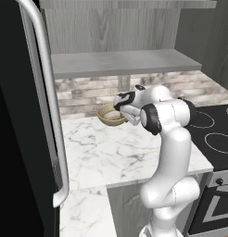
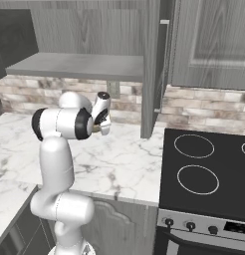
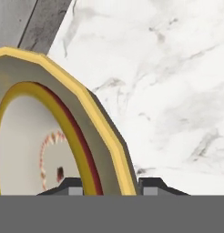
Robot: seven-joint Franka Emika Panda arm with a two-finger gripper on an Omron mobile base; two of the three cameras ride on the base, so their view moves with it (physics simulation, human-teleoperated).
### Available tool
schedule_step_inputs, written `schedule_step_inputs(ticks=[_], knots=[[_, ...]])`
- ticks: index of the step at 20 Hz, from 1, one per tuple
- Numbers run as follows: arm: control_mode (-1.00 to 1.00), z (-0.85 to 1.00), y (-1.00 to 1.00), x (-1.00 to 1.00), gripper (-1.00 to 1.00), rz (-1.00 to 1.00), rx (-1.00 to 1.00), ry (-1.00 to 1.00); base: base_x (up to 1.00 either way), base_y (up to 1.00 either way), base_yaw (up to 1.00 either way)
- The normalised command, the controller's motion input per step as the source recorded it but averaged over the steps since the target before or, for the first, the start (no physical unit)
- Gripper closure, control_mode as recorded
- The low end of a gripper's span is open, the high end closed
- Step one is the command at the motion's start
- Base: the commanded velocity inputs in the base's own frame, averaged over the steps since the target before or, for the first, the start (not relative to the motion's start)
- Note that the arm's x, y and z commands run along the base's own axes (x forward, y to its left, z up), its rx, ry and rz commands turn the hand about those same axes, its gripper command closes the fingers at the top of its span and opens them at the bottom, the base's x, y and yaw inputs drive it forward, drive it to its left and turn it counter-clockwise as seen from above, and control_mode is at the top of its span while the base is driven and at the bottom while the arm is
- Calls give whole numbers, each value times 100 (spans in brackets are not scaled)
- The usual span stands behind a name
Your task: Pick up the bowls on the counter and stack them on top of one another in the open cabinet. Place the smaller bowl on top of the larger bowl.
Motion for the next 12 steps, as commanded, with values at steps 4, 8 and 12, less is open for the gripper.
schedule_step_inputs(ticks=[4,8,12], knots=[[-100,37,0,-2,100,0,2,0,0,0,0],[-100,34,0,-5,100,0,0,0,0,0,0],[-100,34,0,-9,100,0,0,-1,0,0,0]])
